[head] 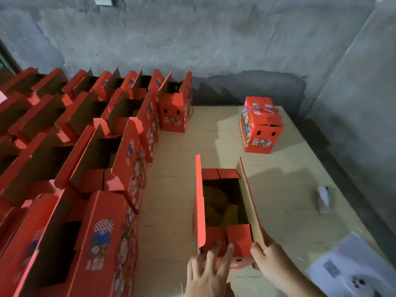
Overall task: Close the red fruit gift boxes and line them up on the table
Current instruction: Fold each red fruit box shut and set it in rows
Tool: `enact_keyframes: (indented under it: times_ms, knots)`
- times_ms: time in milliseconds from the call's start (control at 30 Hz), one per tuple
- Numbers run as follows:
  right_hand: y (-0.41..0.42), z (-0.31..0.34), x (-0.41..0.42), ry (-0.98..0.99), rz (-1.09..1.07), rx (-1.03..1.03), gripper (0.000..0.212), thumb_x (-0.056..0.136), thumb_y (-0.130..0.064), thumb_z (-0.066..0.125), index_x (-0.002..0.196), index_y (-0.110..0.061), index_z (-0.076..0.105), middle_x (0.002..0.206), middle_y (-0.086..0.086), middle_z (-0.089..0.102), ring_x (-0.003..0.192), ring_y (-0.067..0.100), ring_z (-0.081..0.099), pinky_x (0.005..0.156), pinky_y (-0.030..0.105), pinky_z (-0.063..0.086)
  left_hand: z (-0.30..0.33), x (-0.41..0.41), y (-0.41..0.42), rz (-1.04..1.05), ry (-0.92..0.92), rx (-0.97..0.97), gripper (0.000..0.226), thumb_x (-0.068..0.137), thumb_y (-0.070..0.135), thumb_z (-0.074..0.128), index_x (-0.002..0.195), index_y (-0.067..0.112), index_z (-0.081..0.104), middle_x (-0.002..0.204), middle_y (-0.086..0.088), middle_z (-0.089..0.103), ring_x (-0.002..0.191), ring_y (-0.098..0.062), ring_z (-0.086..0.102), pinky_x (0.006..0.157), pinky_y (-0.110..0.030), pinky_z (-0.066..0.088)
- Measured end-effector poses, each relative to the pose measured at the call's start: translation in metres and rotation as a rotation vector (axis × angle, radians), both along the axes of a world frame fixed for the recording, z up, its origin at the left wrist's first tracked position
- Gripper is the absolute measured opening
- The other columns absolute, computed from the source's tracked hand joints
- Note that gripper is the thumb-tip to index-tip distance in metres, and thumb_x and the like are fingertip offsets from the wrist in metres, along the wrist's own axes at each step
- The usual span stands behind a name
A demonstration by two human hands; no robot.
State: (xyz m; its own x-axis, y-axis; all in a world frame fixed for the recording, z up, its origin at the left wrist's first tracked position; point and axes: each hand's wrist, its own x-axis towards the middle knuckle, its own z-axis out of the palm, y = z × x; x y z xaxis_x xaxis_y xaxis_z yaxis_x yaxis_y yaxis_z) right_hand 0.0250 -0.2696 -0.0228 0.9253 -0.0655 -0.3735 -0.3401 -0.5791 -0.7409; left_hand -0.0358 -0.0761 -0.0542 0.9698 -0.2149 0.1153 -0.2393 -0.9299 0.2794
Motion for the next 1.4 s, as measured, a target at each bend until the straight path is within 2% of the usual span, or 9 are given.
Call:
enact_keyframes:
  times_ms: [167,267,333,433,700,867,1133,1267,1400]
  knots:
    - [-0.001,-0.018,-0.057,-0.343,-0.428,0.000,0.049,0.083,0.008,0.076,0.126,0.002,0.052,0.091,-0.005,0.058,0.073,0.016,0.064,0.069,0.015,0.054,0.018,-0.029,0.000,-0.155,-0.052,-0.123,0.075,0.048,0.060,0.070,0.121,0.043,0.074,0.117,0.011,0.073,0.078,-0.019,0.060,0.067,-0.027,0.057]
    - [0.034,-0.023,-0.101,-0.592,-0.384,-0.132,0.060,0.063,-0.001,0.082,0.112,-0.026,0.057,0.087,-0.003,0.047,0.074,0.020,0.057,0.063,0.018,0.044,0.022,-0.033,0.017,-0.244,-0.295,-0.347,0.046,0.080,0.045,0.064,0.125,0.041,0.068,0.118,0.017,0.061,0.090,-0.008,0.055,0.080,-0.028,0.044]
    - [0.050,-0.017,-0.109,-0.673,-0.275,-0.074,0.069,0.059,-0.013,0.068,0.110,-0.058,0.053,0.099,-0.017,0.052,0.094,-0.007,0.055,0.078,0.009,0.041,0.026,-0.034,0.029,-0.180,-0.358,-0.556,0.033,0.092,0.035,0.060,0.125,0.040,0.061,0.118,0.018,0.056,0.099,-0.006,0.053,0.086,-0.029,0.041]
    - [0.053,-0.005,-0.088,-0.862,0.146,-0.172,0.060,0.085,-0.016,0.059,0.139,-0.039,0.047,0.140,-0.016,0.045,0.135,0.003,0.044,0.109,0.018,0.035,0.041,-0.024,0.035,0.136,-0.260,-0.873,0.028,0.098,0.038,0.050,0.126,0.039,0.054,0.123,0.019,0.055,0.112,-0.010,0.055,0.094,-0.025,0.041]
    - [0.077,0.005,0.048,-0.747,0.151,-0.616,0.061,0.094,0.000,0.057,0.153,-0.004,0.042,0.159,0.027,0.035,0.144,0.043,0.040,0.115,0.052,0.040,0.064,0.040,0.019,0.397,0.318,-1.172,0.042,0.109,0.045,0.034,0.147,0.036,0.051,0.144,0.018,0.049,0.139,-0.003,0.043,0.121,-0.039,0.034]
    - [0.080,-0.019,0.102,-0.369,0.220,-0.669,0.076,0.107,-0.039,0.034,0.160,-0.024,-0.018,0.167,0.007,-0.025,0.155,0.036,-0.019,0.126,0.047,-0.001,0.052,0.046,0.008,0.297,0.327,-1.058,0.043,0.109,0.045,0.034,0.150,0.039,0.044,0.141,0.025,0.044,0.141,0.001,0.034,0.124,-0.036,0.026]
    - [0.065,-0.020,0.115,-0.082,0.418,-0.534,0.071,0.109,-0.038,0.035,0.162,-0.016,-0.007,0.171,0.009,-0.009,0.158,0.032,-0.003,0.125,0.042,0.008,0.040,0.062,-0.008,0.245,0.324,-0.611,0.063,0.104,0.045,0.047,0.159,0.050,0.018,0.157,0.010,0.026,0.137,-0.022,0.023,0.114,-0.030,0.015]
    - [0.056,0.007,0.106,-0.057,0.200,0.090,0.044,0.108,-0.019,0.043,0.151,-0.013,0.045,0.156,0.017,0.045,0.146,0.033,0.040,0.121,0.044,0.031,0.045,0.074,-0.015,0.214,0.298,-0.557,0.073,0.099,0.035,0.051,0.160,0.048,0.015,0.164,0.005,0.021,0.144,-0.025,0.019,0.120,-0.037,0.015]
    - [0.044,0.019,0.086,-0.311,-0.002,0.019,0.043,0.100,-0.001,0.043,0.133,-0.018,0.064,0.125,0.007,0.069,0.116,0.021,0.063,0.096,0.023,0.044,0.045,0.088,-0.029,0.219,0.330,-0.468,0.078,0.090,0.034,0.055,0.160,0.040,0.022,0.166,0.002,0.017,0.149,-0.030,0.015,0.123,-0.041,0.017]
